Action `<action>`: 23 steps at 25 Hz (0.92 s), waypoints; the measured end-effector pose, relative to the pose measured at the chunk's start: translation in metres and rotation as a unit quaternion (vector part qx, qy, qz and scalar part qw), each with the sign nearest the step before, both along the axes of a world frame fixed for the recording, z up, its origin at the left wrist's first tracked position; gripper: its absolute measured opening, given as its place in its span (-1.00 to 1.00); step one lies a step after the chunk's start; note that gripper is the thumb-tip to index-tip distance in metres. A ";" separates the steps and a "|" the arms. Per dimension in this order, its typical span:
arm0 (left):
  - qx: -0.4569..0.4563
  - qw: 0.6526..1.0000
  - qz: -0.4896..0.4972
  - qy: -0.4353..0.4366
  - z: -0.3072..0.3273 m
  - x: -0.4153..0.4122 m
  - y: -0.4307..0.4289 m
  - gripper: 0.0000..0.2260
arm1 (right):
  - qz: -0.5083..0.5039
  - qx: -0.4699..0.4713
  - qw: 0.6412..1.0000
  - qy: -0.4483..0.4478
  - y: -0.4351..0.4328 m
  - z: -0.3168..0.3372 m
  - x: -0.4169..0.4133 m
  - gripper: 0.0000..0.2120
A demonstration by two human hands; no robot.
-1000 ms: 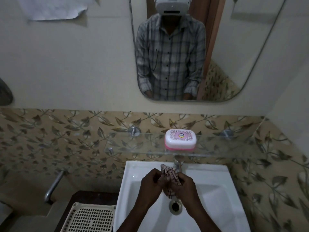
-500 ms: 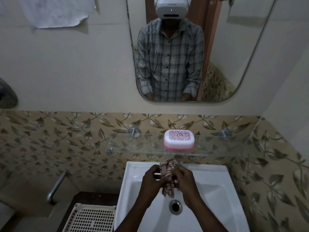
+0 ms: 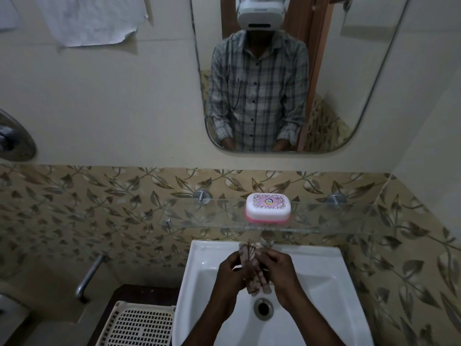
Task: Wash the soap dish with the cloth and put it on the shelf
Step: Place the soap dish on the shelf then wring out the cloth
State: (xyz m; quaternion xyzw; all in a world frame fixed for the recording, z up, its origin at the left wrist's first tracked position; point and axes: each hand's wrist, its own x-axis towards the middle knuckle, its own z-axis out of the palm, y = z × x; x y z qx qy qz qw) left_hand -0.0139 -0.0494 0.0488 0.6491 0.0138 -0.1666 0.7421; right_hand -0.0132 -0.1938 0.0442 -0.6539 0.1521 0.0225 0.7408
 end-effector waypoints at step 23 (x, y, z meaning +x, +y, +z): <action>-0.020 0.982 0.032 0.184 -0.030 0.019 0.059 -0.72 | 0.026 0.019 0.990 0.138 -0.051 -0.015 -0.004 -0.80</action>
